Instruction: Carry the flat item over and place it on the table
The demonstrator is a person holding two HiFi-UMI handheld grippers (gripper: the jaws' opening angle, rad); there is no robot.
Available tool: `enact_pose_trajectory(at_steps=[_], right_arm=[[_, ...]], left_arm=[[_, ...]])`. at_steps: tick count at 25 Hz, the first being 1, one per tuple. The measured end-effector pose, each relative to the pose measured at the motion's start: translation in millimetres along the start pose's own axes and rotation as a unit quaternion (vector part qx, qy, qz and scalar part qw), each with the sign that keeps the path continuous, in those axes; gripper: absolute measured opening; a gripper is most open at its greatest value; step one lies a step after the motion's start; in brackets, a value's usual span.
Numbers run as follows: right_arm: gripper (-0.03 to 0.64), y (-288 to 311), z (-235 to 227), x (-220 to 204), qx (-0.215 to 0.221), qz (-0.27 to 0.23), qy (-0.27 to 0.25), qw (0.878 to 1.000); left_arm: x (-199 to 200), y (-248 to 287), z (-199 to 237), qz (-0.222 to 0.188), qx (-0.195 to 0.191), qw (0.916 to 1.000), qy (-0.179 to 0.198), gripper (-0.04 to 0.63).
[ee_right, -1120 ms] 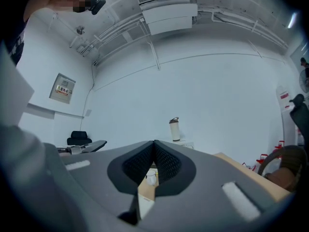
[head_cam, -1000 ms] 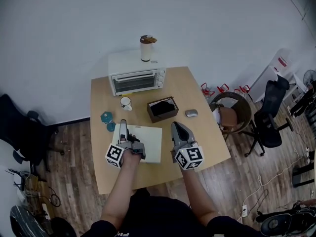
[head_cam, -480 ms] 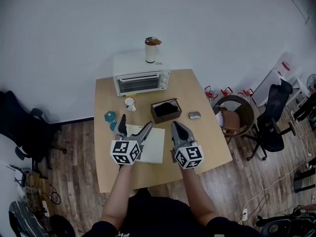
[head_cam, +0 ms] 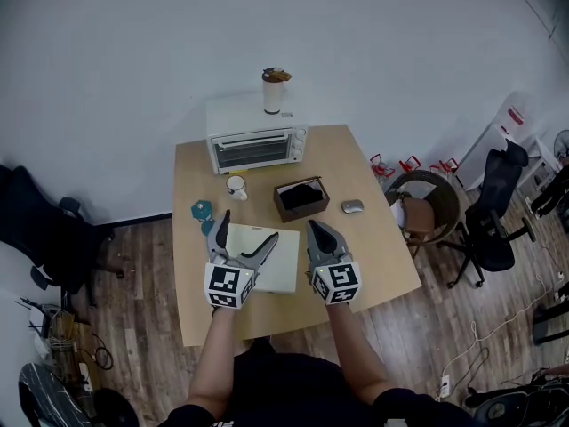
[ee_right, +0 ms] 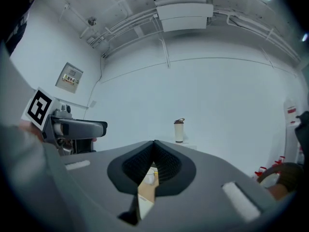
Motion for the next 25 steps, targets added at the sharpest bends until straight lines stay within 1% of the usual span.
enact_pose_trajectory(at_steps=[2,3,4,6,7,10,13,18,20,25], right_arm=[[0.006,-0.4,1.4,0.2,0.002,0.0,0.001,1.0],[0.006,-0.5,2.2,0.3,0.003,0.001,0.002,1.0],[0.006,-0.2,3.2,0.2,0.005,0.002,0.003,1.0],[0.006,1.1,5.2,-0.3,0.009,0.004,0.006,1.0],[0.006,1.8,5.9,-0.6,0.011,0.006,0.007,1.0],[0.006,2.7,7.2,-1.0,0.017,0.01,0.007,1.0],[0.006,2.2,10.8,-1.9,0.027,0.012,0.005,1.0],[0.006,-1.3,14.0,2.7,0.037,0.007,-0.007,0.999],[0.006,-2.5,12.7,3.5,0.039,0.007,-0.01,0.999],[0.005,-4.9,9.2,-1.4,0.037,0.019,-0.015,0.999]], left_arm=[[-0.4,-4.2,-1.6,-0.003,0.002,1.0,0.005,0.448],[1.5,-6.8,-2.3,-0.007,0.005,0.9999,0.012,0.377],[4.3,-9.5,-2.7,-0.011,0.011,0.9996,0.024,0.267],[8.4,-13.0,-3.9,-0.013,0.018,0.9986,0.049,0.022],[8.4,-12.9,-5.6,-0.011,0.013,0.9983,0.055,-0.002],[5.7,-9.8,-12.6,-0.01,-0.006,0.9984,0.056,-0.002],[3.7,-10.3,-11.4,-0.012,0.008,0.9988,0.048,-0.002],[-4.5,-7.9,-9.9,0.004,0.011,0.9992,0.038,0.0],[-9.0,-7.4,-7.9,0.008,0.017,0.9994,0.029,0.0],[-16.3,-12.0,-1.3,0.016,0.036,0.9989,0.025,0.002]])
Point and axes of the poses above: the fingertips, and each gripper's own axes: y forward along the fingers, z to its left, x out of its top, the point moved 2 cm from there along -y, backward along the fingers, and after that the axes turned 9 degrees about -x, right-handed, at the moved point
